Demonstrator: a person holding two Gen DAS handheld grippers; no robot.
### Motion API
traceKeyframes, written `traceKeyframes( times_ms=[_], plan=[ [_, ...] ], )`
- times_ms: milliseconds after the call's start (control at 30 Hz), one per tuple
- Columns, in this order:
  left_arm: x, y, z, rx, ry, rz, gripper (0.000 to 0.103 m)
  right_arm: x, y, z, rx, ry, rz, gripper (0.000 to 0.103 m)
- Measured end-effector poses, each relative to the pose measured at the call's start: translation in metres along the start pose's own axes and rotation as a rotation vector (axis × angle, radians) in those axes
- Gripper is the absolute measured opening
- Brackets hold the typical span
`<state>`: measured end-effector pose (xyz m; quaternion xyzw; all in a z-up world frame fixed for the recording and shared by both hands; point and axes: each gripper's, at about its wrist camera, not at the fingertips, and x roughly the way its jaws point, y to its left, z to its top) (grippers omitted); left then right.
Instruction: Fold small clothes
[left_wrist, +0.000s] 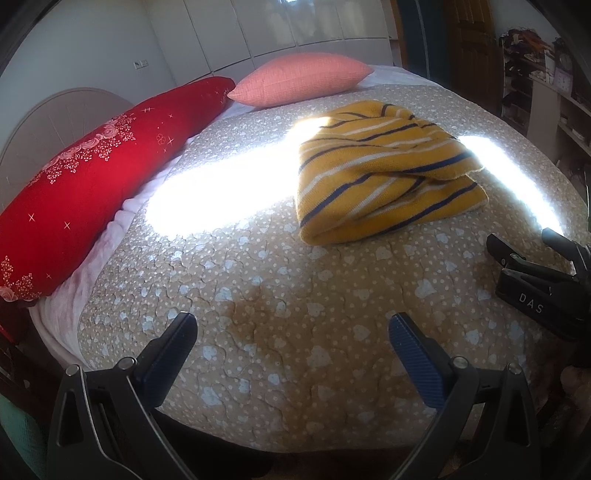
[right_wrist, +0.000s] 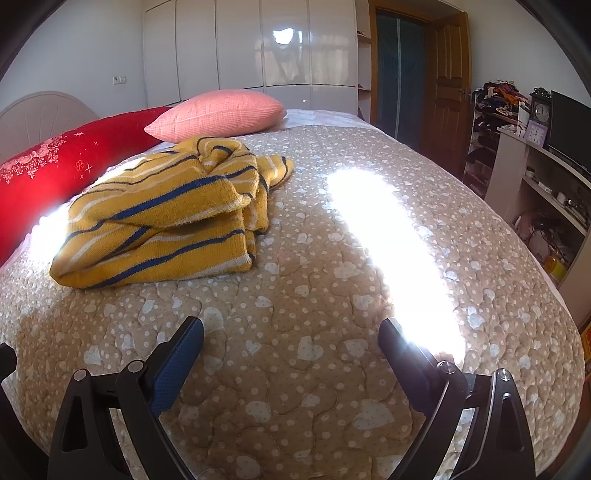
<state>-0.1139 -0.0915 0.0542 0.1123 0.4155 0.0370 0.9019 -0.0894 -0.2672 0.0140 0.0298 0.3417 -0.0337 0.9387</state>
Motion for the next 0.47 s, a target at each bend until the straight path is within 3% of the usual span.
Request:
traceKeyframes(
  times_ms=[467],
  plan=[
    [0.0049,0.0045,-0.0026,-0.016,0.022,-0.028,0.103,0.0021,0.0005,-0.0007,-0.011,0.004,0.0,0.1]
  ],
)
